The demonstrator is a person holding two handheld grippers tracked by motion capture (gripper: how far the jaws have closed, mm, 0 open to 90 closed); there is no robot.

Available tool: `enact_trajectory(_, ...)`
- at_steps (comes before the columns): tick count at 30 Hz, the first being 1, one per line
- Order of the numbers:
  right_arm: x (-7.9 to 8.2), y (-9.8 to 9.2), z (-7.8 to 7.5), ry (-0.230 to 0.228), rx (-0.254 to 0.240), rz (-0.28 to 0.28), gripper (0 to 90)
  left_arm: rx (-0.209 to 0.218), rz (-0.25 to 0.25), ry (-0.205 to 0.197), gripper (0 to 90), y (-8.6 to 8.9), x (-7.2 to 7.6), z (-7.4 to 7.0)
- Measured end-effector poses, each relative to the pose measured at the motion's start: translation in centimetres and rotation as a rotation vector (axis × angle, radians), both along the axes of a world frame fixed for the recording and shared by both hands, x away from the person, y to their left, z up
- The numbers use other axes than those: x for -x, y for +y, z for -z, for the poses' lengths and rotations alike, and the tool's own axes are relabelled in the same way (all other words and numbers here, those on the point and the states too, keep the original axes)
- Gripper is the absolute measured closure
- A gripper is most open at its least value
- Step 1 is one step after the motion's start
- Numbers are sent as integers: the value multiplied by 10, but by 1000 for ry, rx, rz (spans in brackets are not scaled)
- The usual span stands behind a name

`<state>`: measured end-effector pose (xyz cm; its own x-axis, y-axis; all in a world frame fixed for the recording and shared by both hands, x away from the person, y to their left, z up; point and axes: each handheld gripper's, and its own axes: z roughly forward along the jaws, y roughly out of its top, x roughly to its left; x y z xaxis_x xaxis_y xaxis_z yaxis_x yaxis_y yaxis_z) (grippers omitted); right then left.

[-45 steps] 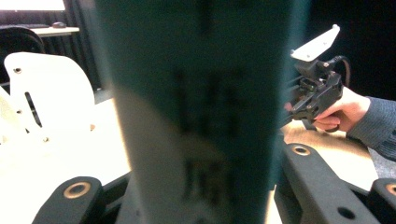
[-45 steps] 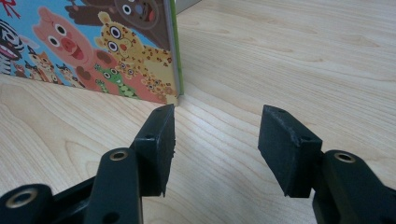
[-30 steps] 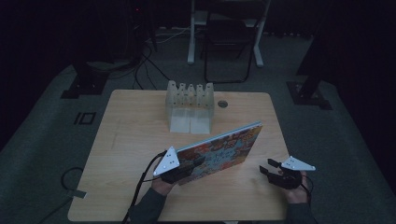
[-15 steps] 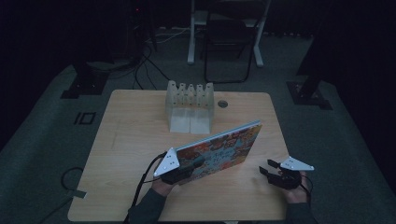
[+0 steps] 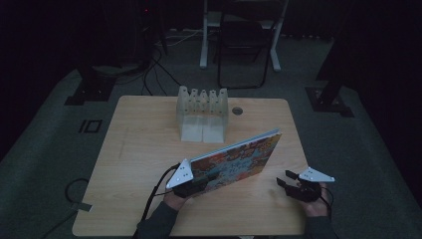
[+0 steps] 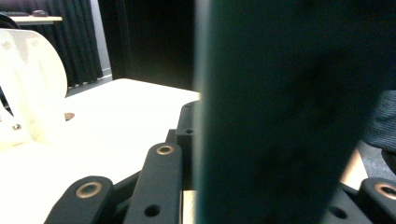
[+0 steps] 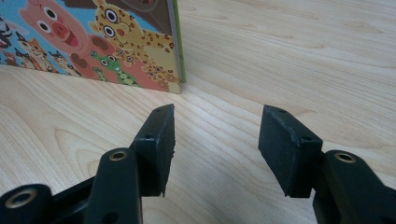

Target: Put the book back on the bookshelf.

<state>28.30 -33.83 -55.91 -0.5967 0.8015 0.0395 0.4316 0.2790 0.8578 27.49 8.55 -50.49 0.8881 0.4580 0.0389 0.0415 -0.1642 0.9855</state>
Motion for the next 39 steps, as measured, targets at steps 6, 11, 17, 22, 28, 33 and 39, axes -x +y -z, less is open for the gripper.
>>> enact_trajectory(6, -1, -1, 2, 6, 2, 0, 452, -11, 0, -12, 759, -2, 1, 1)
enact_trajectory(11, -1, -1, 2, 10, 4, -1, 452, -19, -6, -19, 770, -4, 3, 1)
enact_trajectory(17, -1, -1, 4, 15, 12, 2, 452, -19, -20, -17, 793, -8, 5, 0)
enact_trajectory(22, -1, -1, 5, 18, 19, 0, 452, -16, -36, -10, 797, -10, 7, 0)
enact_trajectory(28, -1, -1, 5, 21, 20, -1, 450, -10, -39, 7, 805, -10, 7, -1)
enact_trajectory(33, 0, -1, 6, 22, 23, -1, 450, -12, -42, 17, 808, -11, 8, -2)
enact_trajectory(39, 0, 0, 7, 26, 38, -2, 449, -7, -45, 32, 810, -11, 8, -3)
